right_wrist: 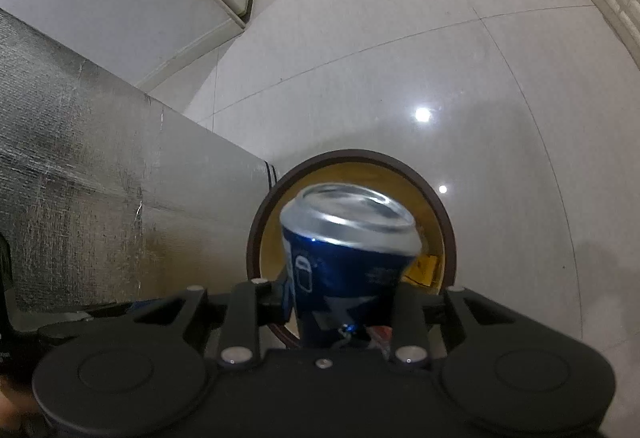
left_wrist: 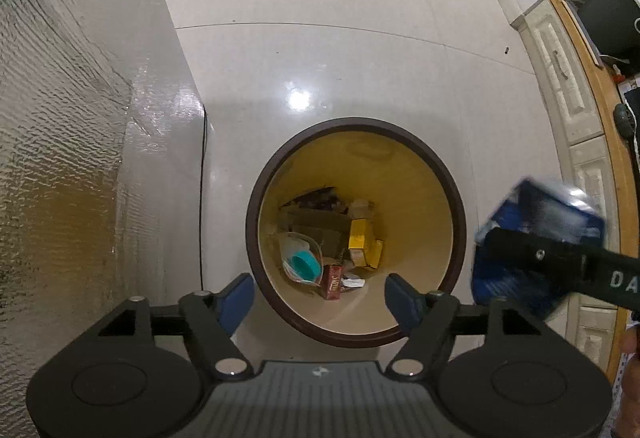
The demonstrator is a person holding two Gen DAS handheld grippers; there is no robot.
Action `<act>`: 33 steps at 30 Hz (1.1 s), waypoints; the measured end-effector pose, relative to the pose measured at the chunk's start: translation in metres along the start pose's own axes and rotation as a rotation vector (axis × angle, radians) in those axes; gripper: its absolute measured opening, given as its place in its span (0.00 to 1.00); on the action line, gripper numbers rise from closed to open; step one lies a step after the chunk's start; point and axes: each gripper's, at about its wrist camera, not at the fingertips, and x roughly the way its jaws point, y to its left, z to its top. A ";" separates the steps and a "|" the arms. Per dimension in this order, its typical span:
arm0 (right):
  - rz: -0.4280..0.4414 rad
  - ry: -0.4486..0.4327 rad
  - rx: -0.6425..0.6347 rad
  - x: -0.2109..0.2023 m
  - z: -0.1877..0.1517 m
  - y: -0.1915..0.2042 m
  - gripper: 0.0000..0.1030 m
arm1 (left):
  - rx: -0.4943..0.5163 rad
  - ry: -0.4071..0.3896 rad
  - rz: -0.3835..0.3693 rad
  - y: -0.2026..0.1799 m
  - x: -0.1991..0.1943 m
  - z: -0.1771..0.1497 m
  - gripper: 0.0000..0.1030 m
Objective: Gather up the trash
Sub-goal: 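Open the left tool over the bucket while the right tool releases the can, then raise both open tools from the bucket and return them over the table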
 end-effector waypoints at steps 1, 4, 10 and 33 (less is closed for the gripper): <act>-0.004 -0.004 -0.001 0.000 0.000 -0.001 0.48 | 0.002 0.000 0.002 0.000 0.000 0.000 0.72; -0.022 -0.010 -0.007 -0.003 0.000 -0.003 0.58 | 0.005 0.001 0.002 -0.001 0.000 -0.001 0.72; -0.027 0.001 0.005 -0.003 0.000 -0.008 0.65 | 0.009 -0.006 0.009 -0.002 -0.003 -0.002 0.77; -0.134 0.009 -0.080 -0.013 -0.005 -0.023 1.00 | 0.022 -0.033 0.044 -0.003 -0.019 -0.006 1.00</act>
